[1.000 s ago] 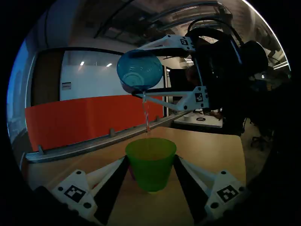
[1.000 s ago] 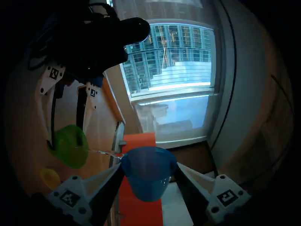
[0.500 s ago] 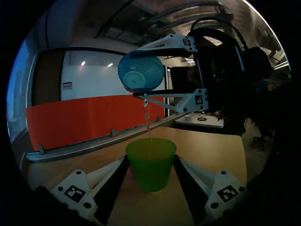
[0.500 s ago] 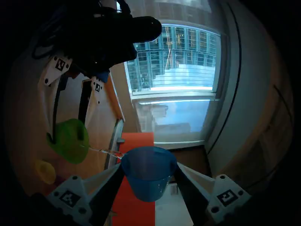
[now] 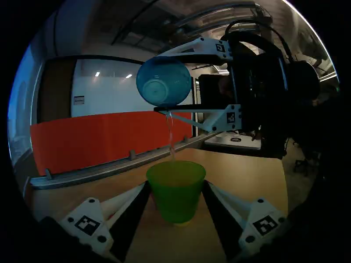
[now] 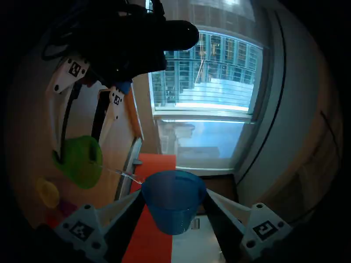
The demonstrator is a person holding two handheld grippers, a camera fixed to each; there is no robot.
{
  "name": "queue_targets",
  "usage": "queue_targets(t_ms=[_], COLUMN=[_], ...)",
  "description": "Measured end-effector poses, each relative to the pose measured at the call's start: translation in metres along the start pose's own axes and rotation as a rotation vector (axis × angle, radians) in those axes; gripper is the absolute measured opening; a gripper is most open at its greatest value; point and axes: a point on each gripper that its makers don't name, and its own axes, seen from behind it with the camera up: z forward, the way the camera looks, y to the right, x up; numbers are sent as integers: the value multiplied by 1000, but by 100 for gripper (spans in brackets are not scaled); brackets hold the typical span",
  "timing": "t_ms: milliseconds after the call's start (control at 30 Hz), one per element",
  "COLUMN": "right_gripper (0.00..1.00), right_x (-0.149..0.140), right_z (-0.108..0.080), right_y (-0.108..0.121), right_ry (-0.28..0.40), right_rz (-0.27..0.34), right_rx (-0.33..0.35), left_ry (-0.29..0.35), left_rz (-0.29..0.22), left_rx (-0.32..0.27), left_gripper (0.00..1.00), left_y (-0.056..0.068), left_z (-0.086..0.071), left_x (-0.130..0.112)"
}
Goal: Pour water
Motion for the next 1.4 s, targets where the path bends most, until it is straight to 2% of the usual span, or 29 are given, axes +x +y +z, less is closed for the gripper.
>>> queue_targets(t_ms=[367,967,1067,1167,1267,1400], right_gripper=[90,90,90,90,90,90], right_x=[2,-1,-4,-7,-12,-17], right_z=[2,-1,-3,-6,-9,-12], right_y=[1,2,2,1,2,1], right_ry=[1,0,-4,-3,-6,-11], right_rz=[-58,-51,-16,46,123,256], right_rx=[-14,-23,-25,-20,-19,-12], left_ry=[2,4,5,7,8,8], left_rz=[-6,-6,-5,-8,-9,-7], left_rx=[3,6,7,6,6,8], left_gripper=[84,84,84,84,84,84], left_y=[-2,-1,-1,-1,-1,-2], left_z=[1,2,2,2,2,1], left_x=[0,2,2,3,4,4])
